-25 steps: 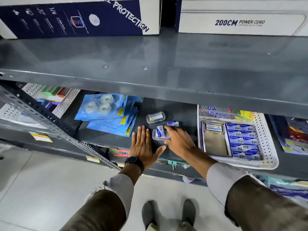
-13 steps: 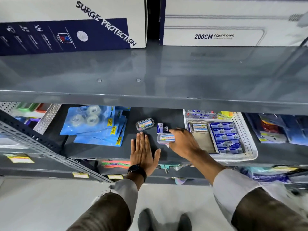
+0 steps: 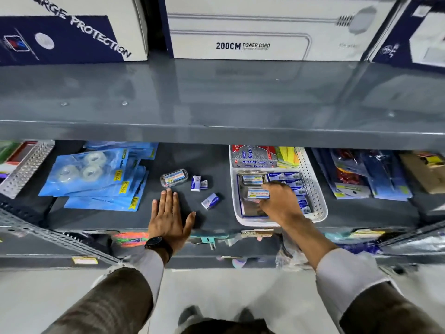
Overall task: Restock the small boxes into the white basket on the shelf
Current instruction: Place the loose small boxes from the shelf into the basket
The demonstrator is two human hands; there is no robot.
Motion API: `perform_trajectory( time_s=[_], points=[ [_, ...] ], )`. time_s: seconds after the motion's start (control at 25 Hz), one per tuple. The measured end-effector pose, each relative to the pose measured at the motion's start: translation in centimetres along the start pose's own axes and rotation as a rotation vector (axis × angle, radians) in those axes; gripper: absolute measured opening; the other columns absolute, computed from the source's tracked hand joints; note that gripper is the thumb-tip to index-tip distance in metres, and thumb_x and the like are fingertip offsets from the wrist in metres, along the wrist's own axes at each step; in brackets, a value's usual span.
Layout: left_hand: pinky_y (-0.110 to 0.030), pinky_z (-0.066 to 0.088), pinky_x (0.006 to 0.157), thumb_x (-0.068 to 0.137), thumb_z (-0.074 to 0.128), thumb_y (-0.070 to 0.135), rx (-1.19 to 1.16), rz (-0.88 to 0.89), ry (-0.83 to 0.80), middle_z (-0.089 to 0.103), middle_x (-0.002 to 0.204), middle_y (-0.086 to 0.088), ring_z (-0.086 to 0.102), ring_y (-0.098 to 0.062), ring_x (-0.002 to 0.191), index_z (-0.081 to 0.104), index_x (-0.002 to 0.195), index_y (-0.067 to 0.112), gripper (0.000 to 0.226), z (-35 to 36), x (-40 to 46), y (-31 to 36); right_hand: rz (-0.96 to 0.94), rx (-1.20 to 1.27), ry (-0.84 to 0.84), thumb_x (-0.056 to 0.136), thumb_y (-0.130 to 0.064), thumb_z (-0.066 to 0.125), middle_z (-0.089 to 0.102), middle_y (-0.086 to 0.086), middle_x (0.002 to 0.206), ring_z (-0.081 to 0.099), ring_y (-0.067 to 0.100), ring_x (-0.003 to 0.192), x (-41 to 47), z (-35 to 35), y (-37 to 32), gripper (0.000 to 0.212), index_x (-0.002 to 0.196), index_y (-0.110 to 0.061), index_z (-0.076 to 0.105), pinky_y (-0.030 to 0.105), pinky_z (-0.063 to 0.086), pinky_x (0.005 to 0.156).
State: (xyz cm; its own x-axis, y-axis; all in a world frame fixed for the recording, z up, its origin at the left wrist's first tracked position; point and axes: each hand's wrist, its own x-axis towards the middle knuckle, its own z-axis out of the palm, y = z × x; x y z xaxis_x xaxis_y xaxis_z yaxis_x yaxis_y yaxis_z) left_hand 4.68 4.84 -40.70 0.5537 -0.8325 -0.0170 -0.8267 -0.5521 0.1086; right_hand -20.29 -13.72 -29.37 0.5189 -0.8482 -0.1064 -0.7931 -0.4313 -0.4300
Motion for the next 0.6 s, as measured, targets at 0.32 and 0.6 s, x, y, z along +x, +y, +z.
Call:
perform_trajectory(
  time_s=[0.32,0.6],
  points=[
    [-0.049,0.003,0.129,0.095,0.011,0.068,0.018,-0.007,0.018,0.012,0.171,-0.014,0.005,-0.027,0.159,0.017,0.161,0.006,0.091,0.4,-0.2,0.1,-0.117,-0.201,0.019,0.088,0.001,0.071,0.072,0.012,0.123,0.069,0.029,0.111,1.5,1.3,0.4,0.038,0.125,-0.008,0.073,0.043,0.059,0.098],
    [-0.047,-0.005,0.128,0.092,0.002,0.070,0.017,-0.019,-0.076,-0.001,0.172,-0.012,-0.006,-0.025,0.159,0.006,0.162,0.007,0.094,-0.4,0.0,0.4,-0.106,-0.262,-0.005,0.085,0.001,0.072,0.075,0.013,0.110,0.072,0.027,0.096,1.7,0.6,-0.3,0.034,0.118,-0.006,0.076,0.040,0.063,0.087]
  ],
)
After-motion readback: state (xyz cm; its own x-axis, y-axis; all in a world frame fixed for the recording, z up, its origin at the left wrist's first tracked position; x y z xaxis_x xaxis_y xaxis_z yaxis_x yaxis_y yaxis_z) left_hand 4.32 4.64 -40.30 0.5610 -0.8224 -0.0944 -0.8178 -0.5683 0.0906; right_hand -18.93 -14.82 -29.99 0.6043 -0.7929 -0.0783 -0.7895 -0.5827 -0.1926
